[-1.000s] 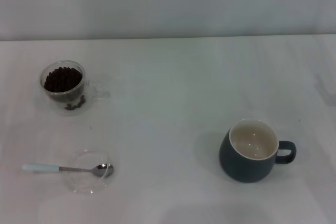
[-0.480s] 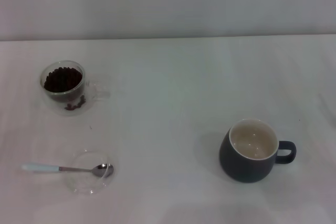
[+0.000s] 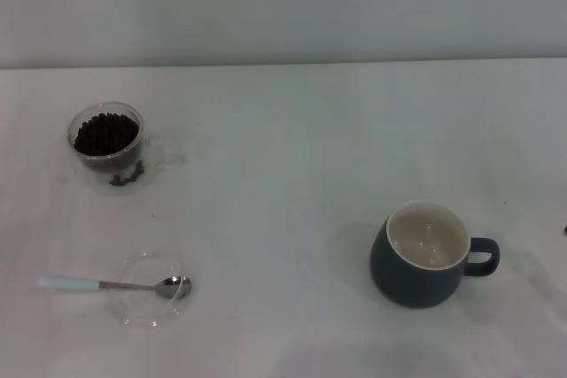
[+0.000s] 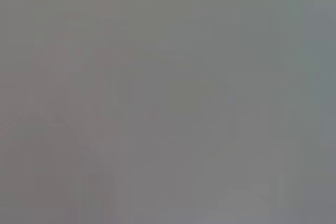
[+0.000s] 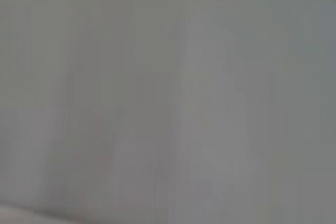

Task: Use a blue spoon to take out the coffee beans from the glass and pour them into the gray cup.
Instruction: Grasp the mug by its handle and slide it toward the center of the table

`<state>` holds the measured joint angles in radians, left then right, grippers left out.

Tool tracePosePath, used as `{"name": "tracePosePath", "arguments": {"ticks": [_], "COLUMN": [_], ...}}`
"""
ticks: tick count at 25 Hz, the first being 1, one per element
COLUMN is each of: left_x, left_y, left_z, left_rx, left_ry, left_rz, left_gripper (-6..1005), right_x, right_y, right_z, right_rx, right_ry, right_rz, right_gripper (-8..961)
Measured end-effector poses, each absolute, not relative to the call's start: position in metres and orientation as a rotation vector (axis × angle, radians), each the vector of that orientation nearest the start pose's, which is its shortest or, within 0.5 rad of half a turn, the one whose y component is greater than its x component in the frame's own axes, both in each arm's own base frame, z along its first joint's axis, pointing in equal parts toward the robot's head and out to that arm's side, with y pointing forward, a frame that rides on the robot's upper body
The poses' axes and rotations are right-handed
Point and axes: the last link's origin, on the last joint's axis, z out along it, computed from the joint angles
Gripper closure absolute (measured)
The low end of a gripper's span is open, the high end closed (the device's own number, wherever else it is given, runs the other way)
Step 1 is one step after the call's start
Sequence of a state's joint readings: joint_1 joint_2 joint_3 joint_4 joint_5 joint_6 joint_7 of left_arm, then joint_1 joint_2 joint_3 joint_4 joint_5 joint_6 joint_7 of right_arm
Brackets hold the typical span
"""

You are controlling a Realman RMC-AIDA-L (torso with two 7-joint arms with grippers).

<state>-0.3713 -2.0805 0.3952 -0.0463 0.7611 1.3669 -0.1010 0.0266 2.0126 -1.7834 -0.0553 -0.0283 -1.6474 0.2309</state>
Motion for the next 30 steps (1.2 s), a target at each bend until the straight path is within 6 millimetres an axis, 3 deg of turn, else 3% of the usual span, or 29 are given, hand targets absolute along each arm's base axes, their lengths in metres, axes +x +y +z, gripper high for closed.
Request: {"name": "tracePosePath", "arguments": {"ticks": [8, 19, 30], "left_x": [-0.387, -0.389, -0.393], "left_y": [0.279, 0.278, 0.276], "left_z": [0.045, 0.048, 0.053], "left_rx": [-1.248, -1.232, -1.194], "left_ry": [-0.506, -0.509, -0.523], "left_rz": [-0.571, -0.570, -0.562], "left_gripper": [110, 111, 110], "right_x": [0.387, 0.390, 0.390], "right_y": [0.155, 0.179, 0.190], "right_z": [-0.015, -0.029, -0.036], "right_rx": [-1.914, -1.963, -1.990], "right_ry": [0.548, 0.596, 0.608], "right_rz": [0.670, 0.600, 0.558], "right_gripper": [108, 109, 127]}}
